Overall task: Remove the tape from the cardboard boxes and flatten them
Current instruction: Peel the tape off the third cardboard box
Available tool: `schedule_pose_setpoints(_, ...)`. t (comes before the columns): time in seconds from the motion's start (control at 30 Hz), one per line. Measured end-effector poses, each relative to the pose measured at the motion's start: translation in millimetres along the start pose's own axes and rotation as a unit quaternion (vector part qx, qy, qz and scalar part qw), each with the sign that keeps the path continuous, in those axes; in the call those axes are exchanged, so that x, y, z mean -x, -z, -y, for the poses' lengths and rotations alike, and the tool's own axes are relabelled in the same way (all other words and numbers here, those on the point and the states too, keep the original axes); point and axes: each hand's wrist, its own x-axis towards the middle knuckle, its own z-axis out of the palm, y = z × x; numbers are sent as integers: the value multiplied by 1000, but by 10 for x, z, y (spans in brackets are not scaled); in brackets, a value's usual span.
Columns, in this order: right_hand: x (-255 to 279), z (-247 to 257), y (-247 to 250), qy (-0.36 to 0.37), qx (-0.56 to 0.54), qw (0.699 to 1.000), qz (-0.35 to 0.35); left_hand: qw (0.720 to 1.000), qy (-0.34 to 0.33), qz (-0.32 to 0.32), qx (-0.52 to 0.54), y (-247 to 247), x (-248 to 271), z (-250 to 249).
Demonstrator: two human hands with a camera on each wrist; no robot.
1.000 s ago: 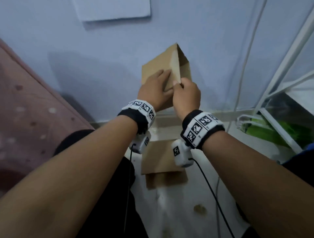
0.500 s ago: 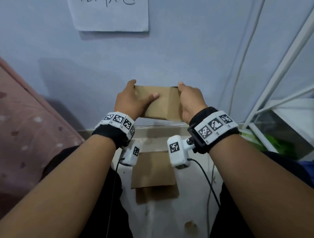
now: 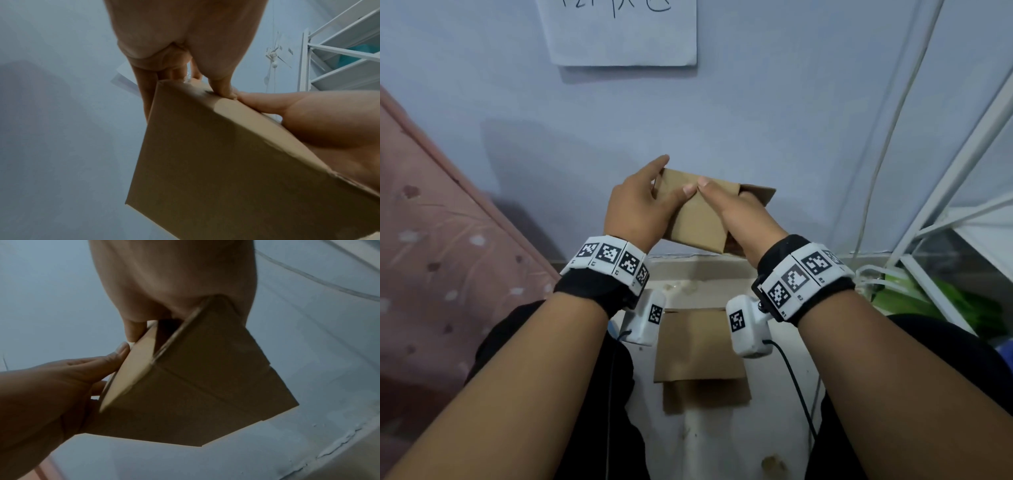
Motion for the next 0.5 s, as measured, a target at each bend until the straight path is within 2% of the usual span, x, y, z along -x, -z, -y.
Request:
schedule_pose_setpoints(0.3, -35, -18, 29, 37, -10, 999, -38, 999, 16, -29, 36, -27, 23, -27)
schedule_pose_setpoints(0.5, -65, -34, 69, 43, 44, 991, -116, 998, 26, -41, 45, -87, 21, -59)
